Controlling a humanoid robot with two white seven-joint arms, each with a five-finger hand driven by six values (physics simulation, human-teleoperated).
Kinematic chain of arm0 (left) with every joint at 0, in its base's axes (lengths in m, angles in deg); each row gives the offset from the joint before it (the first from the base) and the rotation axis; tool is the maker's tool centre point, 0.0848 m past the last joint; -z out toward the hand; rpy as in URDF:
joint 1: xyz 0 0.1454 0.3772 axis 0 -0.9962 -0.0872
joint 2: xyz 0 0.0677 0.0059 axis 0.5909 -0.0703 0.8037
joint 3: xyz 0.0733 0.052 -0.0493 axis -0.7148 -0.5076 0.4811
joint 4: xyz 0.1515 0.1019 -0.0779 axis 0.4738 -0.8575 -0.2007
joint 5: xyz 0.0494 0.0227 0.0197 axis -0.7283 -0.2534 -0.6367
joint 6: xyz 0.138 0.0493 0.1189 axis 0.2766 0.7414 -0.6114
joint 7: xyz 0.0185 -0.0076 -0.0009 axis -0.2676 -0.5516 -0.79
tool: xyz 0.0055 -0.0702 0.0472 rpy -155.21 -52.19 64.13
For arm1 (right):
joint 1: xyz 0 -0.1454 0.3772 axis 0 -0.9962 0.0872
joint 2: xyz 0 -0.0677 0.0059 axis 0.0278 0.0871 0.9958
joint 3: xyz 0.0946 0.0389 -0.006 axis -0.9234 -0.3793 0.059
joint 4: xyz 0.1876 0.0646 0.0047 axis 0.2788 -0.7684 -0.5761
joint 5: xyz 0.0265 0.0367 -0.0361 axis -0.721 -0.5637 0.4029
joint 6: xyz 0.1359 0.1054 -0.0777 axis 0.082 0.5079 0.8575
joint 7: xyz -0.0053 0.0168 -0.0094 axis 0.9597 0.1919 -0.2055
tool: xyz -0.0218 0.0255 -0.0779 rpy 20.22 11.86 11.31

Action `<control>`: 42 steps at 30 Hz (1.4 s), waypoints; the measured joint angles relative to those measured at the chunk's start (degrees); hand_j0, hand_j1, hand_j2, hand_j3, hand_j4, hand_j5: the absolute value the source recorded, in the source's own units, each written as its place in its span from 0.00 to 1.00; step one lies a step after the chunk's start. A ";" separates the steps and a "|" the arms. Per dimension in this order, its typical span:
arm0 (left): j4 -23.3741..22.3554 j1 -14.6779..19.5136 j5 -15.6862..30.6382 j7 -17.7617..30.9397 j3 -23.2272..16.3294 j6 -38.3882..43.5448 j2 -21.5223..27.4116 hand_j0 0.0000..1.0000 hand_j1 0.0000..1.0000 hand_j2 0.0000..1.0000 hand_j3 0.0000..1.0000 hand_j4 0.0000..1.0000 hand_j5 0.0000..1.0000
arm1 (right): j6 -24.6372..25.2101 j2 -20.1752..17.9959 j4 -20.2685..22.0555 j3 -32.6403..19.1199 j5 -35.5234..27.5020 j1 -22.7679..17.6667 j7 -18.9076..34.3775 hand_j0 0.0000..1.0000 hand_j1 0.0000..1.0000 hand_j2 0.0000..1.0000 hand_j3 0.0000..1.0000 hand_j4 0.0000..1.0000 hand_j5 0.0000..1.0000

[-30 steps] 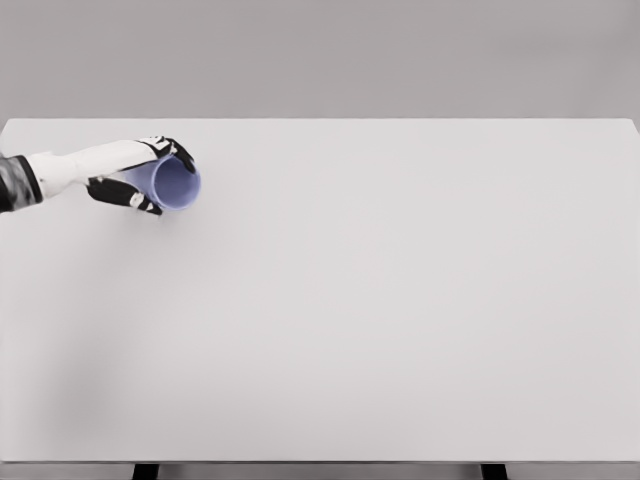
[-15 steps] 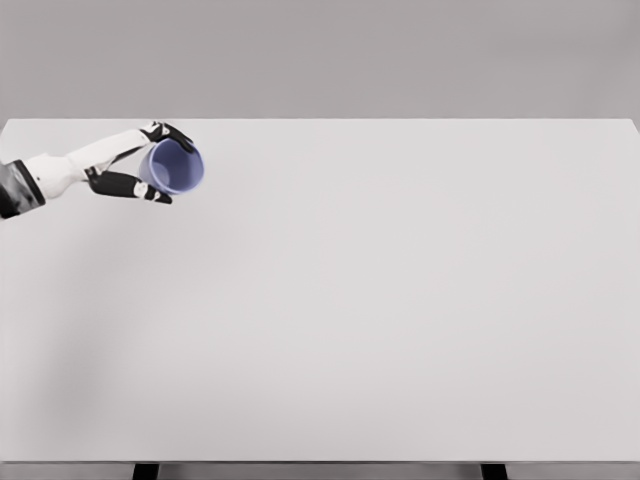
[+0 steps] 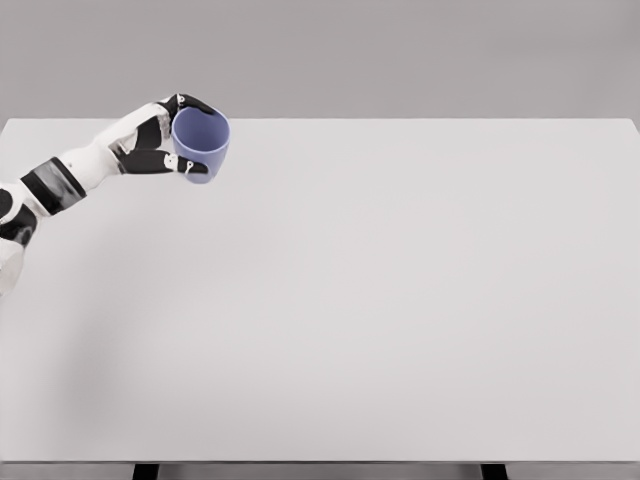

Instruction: Flip the cup with left arm and place it on the table

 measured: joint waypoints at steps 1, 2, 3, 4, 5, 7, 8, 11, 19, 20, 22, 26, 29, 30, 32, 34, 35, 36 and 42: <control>-0.32 0.00 0.18 -0.01 0.12 0.93 -0.81 0.46 0.46 0.46 0.46 0.46 0.46 | 0.00 0.00 0.00 0.00 0.00 0.00 0.00 1.00 1.00 1.00 1.00 1.00 1.00; -0.72 0.00 0.31 -0.01 0.24 1.76 -1.66 0.46 0.46 0.46 0.46 0.46 0.46 | 0.00 0.00 0.00 0.00 0.00 0.00 0.00 1.00 1.00 1.00 1.00 1.00 1.00; -1.08 -0.09 0.40 -0.02 0.32 2.51 -2.42 0.46 0.46 0.46 0.46 0.46 0.46 | 0.00 0.00 0.00 0.00 0.00 0.00 0.00 1.00 1.00 1.00 1.00 1.00 1.00; -1.41 -0.09 0.47 -0.03 0.40 3.23 -3.09 0.46 0.46 0.46 0.46 0.46 0.46 | 0.00 0.00 0.00 0.00 0.00 0.00 0.00 1.00 1.00 1.00 1.00 1.00 1.00; -1.83 -0.09 0.52 -0.03 0.47 3.89 -3.80 0.46 0.46 0.46 0.46 0.46 0.46 | 0.00 0.00 0.00 0.00 0.00 0.00 0.00 1.00 1.00 1.00 1.00 1.00 1.00; -2.97 -0.09 0.55 -0.04 0.59 4.74 -5.17 0.46 0.46 0.46 0.46 0.46 0.46 | 0.00 0.00 0.00 0.00 0.00 0.00 0.00 1.00 1.00 1.00 1.00 1.00 1.00; -3.56 -0.09 0.56 -0.04 0.71 5.01 -5.76 0.47 0.47 0.47 0.47 0.47 0.47 | 0.00 0.00 0.00 0.00 0.00 0.00 0.00 1.00 1.00 1.00 1.00 1.00 1.00; -4.52 -0.35 0.57 -0.05 0.90 5.43 -6.82 0.52 0.52 0.52 0.52 0.52 0.52 | 0.00 0.00 0.00 0.00 0.00 0.00 0.00 1.00 1.00 1.00 1.00 1.00 1.00; -5.44 -0.97 0.43 -0.11 1.02 5.61 -7.91 0.57 0.57 0.57 0.57 0.57 0.57 | 0.00 0.00 0.00 0.00 0.00 0.00 0.00 1.00 1.00 1.00 1.00 1.00 1.00; -5.47 -1.32 0.38 -0.13 1.02 5.59 -7.94 0.57 0.57 0.57 0.57 0.57 0.57 | 0.00 0.00 0.00 0.00 0.00 0.00 0.00 1.00 1.00 1.00 1.00 1.00 1.00; -5.49 -1.41 0.29 -0.12 1.02 5.57 -7.97 0.59 0.59 0.59 0.59 0.59 0.59 | 0.00 0.00 0.00 0.00 0.00 0.00 0.00 1.00 1.00 1.00 1.00 1.00 1.00; -5.50 -2.11 0.15 -0.14 1.01 5.53 -7.99 0.64 0.64 0.64 0.64 0.64 0.64 | 0.00 0.00 0.00 0.00 0.00 0.00 0.00 1.00 1.00 1.00 1.00 1.00 1.00; -5.42 -2.55 0.09 -0.16 0.96 5.48 -8.03 0.68 0.68 0.68 0.68 0.68 0.68 | 0.00 0.00 0.00 0.00 0.00 0.00 0.00 1.00 1.00 1.00 1.00 1.00 1.00; -5.40 -2.55 0.08 -0.16 0.93 5.46 -8.05 0.68 0.68 0.68 0.68 0.68 0.68 | 0.00 0.00 0.00 0.00 0.00 0.00 0.00 1.00 1.00 1.00 1.00 1.00 1.00; -5.34 -2.90 0.05 -0.17 0.89 5.41 -8.07 0.70 0.70 0.70 0.70 0.70 0.70 | 0.00 0.00 0.00 0.00 0.00 0.00 0.00 1.00 1.00 1.00 1.00 1.00 1.00; -5.26 -2.90 0.06 -0.17 0.92 5.38 -8.07 0.76 0.76 0.76 0.76 0.76 0.76 | 0.00 0.00 0.00 0.00 0.00 0.00 0.00 1.00 1.00 1.00 1.00 1.00 1.00; -5.16 -2.90 0.07 -0.17 0.93 5.34 -8.05 0.81 0.81 0.81 0.81 0.81 0.81 | 0.00 0.00 0.00 0.00 0.00 0.00 0.00 1.00 1.00 1.00 1.00 1.00 1.00; -5.09 -2.90 0.08 -0.17 0.93 5.24 -8.04 0.88 0.88 0.88 0.88 0.88 0.88 | 0.00 0.00 0.00 0.00 0.00 0.00 0.00 1.00 1.00 1.00 1.00 1.00 1.00; -4.70 -2.90 0.07 -0.17 1.03 4.70 -7.93 1.00 1.00 1.00 1.00 1.00 1.00 | 0.00 0.00 0.00 0.00 0.00 0.00 0.00 1.00 1.00 1.00 1.00 1.00 1.00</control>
